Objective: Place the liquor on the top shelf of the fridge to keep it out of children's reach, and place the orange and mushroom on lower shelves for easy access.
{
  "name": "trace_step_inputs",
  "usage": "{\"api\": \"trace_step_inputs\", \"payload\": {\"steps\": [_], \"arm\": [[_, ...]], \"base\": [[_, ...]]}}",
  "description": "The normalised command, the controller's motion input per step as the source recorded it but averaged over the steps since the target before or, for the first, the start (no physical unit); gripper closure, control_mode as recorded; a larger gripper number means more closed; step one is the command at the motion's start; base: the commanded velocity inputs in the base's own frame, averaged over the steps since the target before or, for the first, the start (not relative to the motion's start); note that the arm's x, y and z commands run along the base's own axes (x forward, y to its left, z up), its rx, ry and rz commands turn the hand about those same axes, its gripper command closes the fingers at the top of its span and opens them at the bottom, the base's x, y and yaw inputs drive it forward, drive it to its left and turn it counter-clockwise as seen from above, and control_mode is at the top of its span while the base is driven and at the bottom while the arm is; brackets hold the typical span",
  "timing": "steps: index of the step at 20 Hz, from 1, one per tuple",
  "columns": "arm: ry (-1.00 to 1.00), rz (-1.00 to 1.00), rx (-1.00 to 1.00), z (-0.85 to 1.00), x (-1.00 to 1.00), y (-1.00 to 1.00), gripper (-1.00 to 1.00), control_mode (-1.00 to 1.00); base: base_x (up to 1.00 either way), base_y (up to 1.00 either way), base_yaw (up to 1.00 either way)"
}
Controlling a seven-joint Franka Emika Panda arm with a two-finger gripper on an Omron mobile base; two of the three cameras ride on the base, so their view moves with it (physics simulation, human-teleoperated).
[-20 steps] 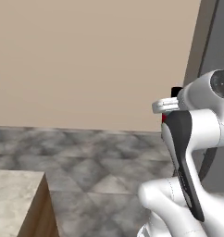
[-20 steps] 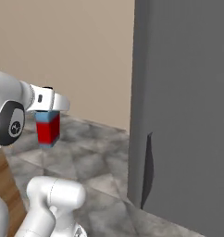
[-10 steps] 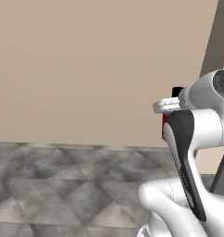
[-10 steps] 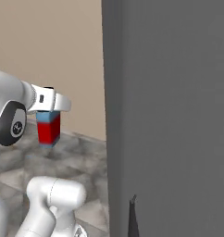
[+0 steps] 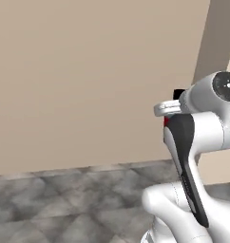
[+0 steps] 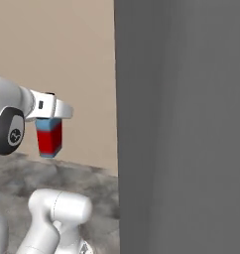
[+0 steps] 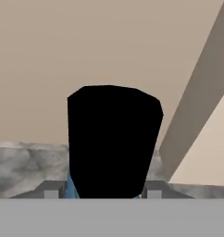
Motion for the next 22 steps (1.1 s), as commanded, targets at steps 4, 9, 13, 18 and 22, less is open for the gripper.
{"api": "trace_step_inputs", "payload": {"steps": [4, 9, 13, 18, 22], "arm": [[0.0, 0.0, 0.0, 0.0, 0.0, 0.0, 1.0, 1.0], [0.0, 0.0, 0.0, 0.0, 0.0, 0.0, 1.0, 1.0], [0.0, 0.0, 0.0, 0.0, 0.0, 0.0, 1.0, 1.0], [0.0, 0.0, 0.0, 0.0, 0.0, 0.0, 1.0, 1.0], [0.0, 0.0, 0.0, 0.0, 0.0, 0.0, 1.0, 1.0]], "base": [[0.52, 0.02, -0.63], [0.3, 0.01, -0.7], [0.18, 0.2, -0.64], [0.18, 0.28, -0.63], [0.22, 0.24, -0.66]]}}
